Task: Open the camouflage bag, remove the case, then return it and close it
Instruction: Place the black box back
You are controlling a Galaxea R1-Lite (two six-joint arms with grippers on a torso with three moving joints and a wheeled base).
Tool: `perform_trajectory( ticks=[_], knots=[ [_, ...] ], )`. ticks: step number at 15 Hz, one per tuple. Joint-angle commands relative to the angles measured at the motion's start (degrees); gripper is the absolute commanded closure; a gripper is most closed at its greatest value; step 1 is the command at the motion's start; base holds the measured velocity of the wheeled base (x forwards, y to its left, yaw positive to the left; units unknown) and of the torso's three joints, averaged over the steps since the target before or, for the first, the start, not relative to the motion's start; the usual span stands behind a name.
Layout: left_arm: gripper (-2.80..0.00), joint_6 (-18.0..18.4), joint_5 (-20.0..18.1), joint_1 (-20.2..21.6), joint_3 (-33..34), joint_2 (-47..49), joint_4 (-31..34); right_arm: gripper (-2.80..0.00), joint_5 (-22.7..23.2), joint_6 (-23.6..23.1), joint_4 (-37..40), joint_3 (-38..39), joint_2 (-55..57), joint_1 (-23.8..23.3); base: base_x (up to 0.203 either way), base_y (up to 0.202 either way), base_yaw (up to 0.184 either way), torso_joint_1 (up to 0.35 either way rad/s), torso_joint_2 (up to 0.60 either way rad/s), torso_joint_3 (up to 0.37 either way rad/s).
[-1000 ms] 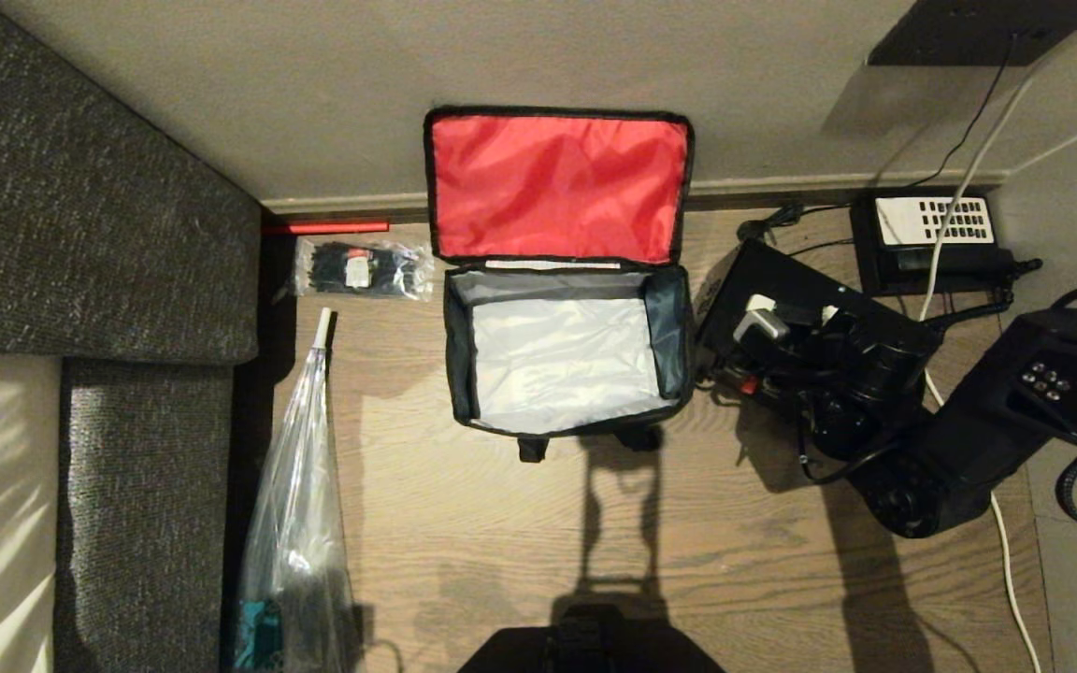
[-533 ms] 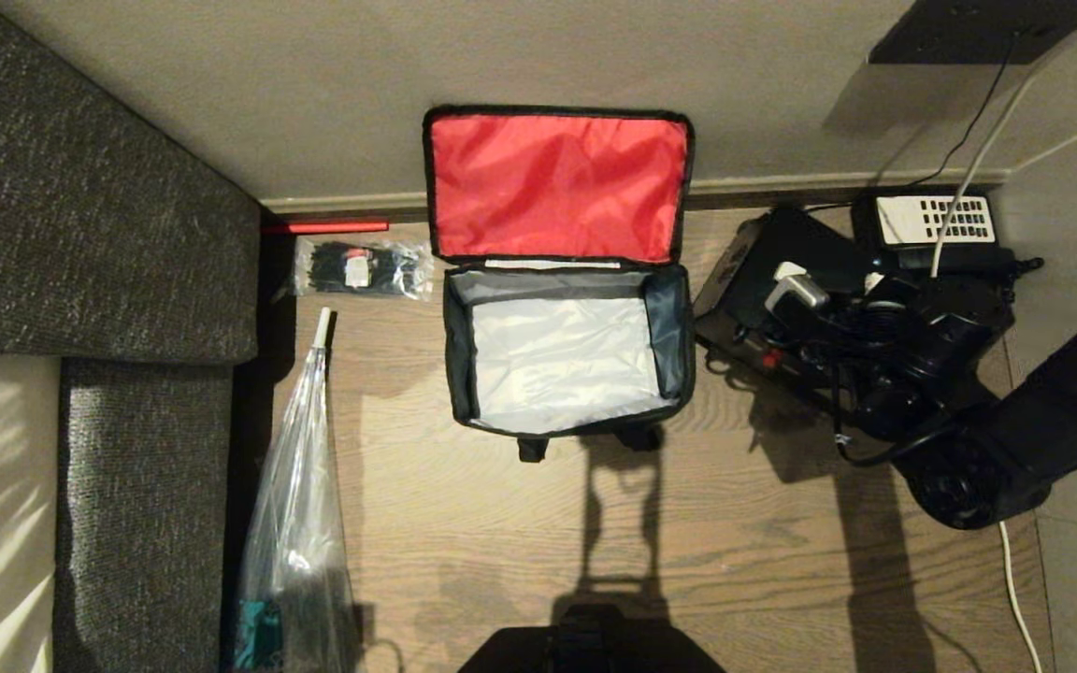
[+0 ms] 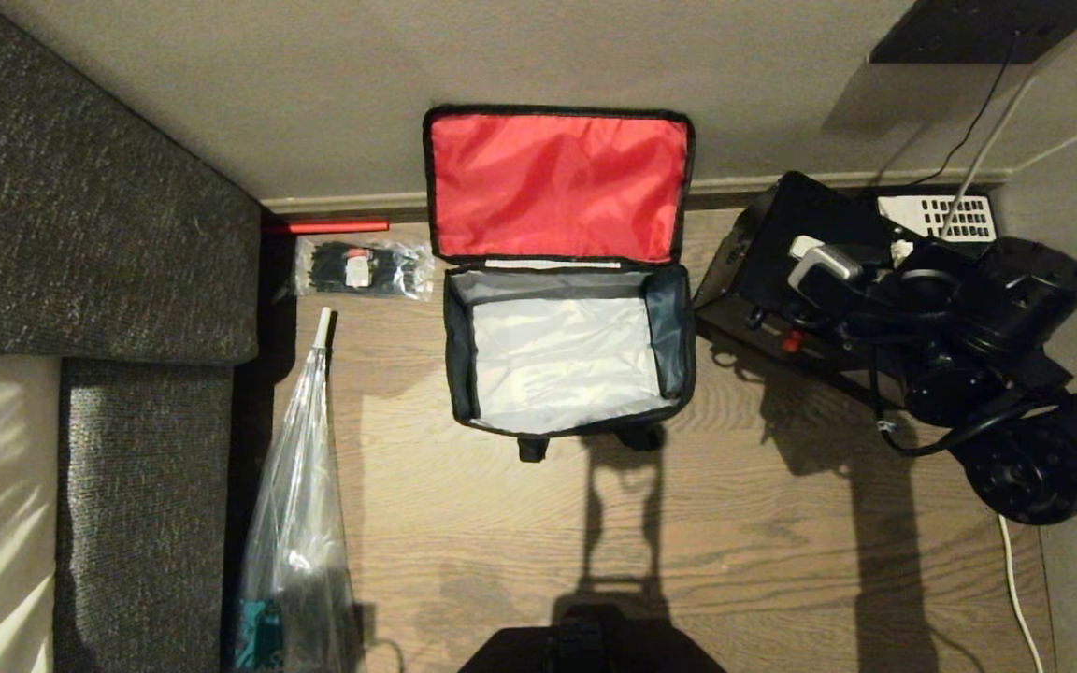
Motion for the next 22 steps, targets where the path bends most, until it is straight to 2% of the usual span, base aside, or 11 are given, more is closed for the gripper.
perform_trajectory(
  ticks=[1,11,15,22],
  knots=[
    [0.00,-0.05,0.00,0.02,0.18,-0.02,-0.01,0.00,0.01,-0.29,0.88,0.36,-4.27,0.70,0.000,0.000,0.000,0.000,0.00,0.000],
    [0.00,-0.03,0.00,0.02,0.18,-0.02,-0.01,0.00,0.12,-0.37,13.65,0.32,-17.14,6.03,0.000,0.000,0.000,0.000,0.00,0.000],
    [0.00,0.00,0.00,0.02,0.18,-0.02,-0.01,0.00,-0.43,-0.84,14.40,0.23,-18.55,11.72,0.000,0.000,0.000,0.000,0.00,0.000],
    [0.00,-0.05,0.00,0.02,0.18,-0.02,-0.01,0.00,-0.52,-2.37,18.69,-0.33,-20.82,18.77,0.000,0.000,0.000,0.000,0.00,0.000]
  ],
)
